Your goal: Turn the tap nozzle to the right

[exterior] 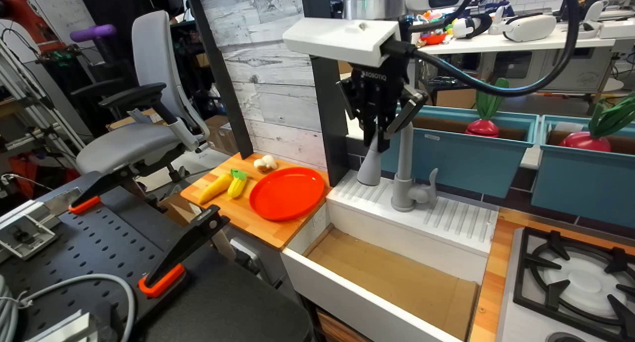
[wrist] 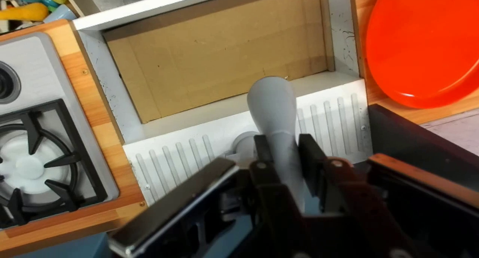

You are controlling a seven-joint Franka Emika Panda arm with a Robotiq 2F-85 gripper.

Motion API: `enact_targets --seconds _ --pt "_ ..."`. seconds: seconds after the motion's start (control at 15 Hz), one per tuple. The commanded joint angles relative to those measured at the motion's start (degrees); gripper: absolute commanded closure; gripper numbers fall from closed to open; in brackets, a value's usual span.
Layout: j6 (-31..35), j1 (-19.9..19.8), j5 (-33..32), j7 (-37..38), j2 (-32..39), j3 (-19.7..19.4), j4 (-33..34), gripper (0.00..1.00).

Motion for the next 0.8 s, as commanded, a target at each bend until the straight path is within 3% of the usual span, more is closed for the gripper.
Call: enact_targets --seconds 0.0,0.33,0.4,0.53,0.73 --pt "-2.9 -0.9 -5.0 -2.6 -1.2 -3.2 2.0 0.94" --pt "-2.1 -0.5 -7.0 -3.1 -0.9 -3.3 1.7 0.94" --pt "-2.1 -0.5 -7.2 -3.1 -1.0 -3.3 1.7 0.50" --pt "-2.1 -0.4 -8.0 -3.1 -1.1 -3.4 1.5 0.42" --pt "-2.0 -0.4 -8.8 -3.4 -1.3 -3.6 1.3 0.21"
